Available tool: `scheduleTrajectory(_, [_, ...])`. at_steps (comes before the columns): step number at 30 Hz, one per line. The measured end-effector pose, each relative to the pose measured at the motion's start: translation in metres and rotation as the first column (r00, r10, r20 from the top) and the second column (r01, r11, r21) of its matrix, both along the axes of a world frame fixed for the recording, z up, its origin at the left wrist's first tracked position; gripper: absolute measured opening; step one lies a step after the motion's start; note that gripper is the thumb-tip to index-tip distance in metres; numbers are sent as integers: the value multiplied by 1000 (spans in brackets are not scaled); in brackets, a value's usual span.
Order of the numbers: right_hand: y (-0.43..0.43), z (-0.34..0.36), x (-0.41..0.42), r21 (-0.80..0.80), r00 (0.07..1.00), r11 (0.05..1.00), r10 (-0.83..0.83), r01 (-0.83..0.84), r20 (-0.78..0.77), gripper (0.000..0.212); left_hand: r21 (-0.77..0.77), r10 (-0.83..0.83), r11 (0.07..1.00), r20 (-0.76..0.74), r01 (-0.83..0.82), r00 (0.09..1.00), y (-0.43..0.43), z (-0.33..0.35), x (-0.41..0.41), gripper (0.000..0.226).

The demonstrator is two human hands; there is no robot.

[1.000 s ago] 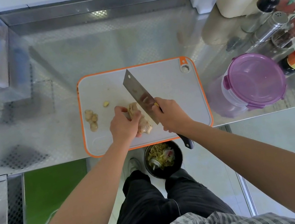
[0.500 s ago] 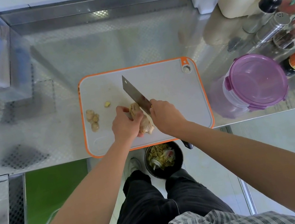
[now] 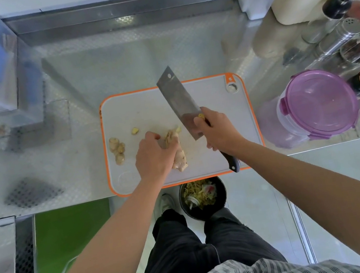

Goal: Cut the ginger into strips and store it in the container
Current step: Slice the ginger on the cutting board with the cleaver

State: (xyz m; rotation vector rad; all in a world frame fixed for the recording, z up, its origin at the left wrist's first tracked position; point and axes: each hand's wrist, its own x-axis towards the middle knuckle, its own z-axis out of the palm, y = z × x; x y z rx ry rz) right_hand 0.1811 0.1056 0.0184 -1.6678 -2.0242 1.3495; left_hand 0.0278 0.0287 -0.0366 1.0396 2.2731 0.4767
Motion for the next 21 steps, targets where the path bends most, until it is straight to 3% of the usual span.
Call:
scheduleTrajectory(3, [3,4,15,-27,999,999,-35,35,6,20,173,-46,983,-110,64,993,9,2,2,30])
scheduleTrajectory(6, [0,-1,28,-74,994,991,-113,113,-2,21,220,-135,962,-127,161,983,26,4,4,17])
scheduleTrajectory(8, [-3,-6,35,-91,989,985,-147,146,0,21,150,-201,963,-147,223,968,40,6,8,19])
scheduleTrajectory(11, [-8,-9,37,-114,988,982,-154,152,-7,20,-58,-338,940,-305,337,890,59,4,14,19])
scheduleTrajectory(14, [-10,-11,35,-134,986,978,-163,158,-25,19,-169,-393,919,-354,355,849,74,0,15,15])
scheduleTrajectory(17, [-8,-13,33,-145,982,974,-183,177,-33,21,-136,-395,919,-329,370,858,80,1,6,13])
scheduleTrajectory(21, [-8,-14,30,-137,982,975,-184,177,-36,21,44,-167,981,-295,188,941,74,8,-20,10])
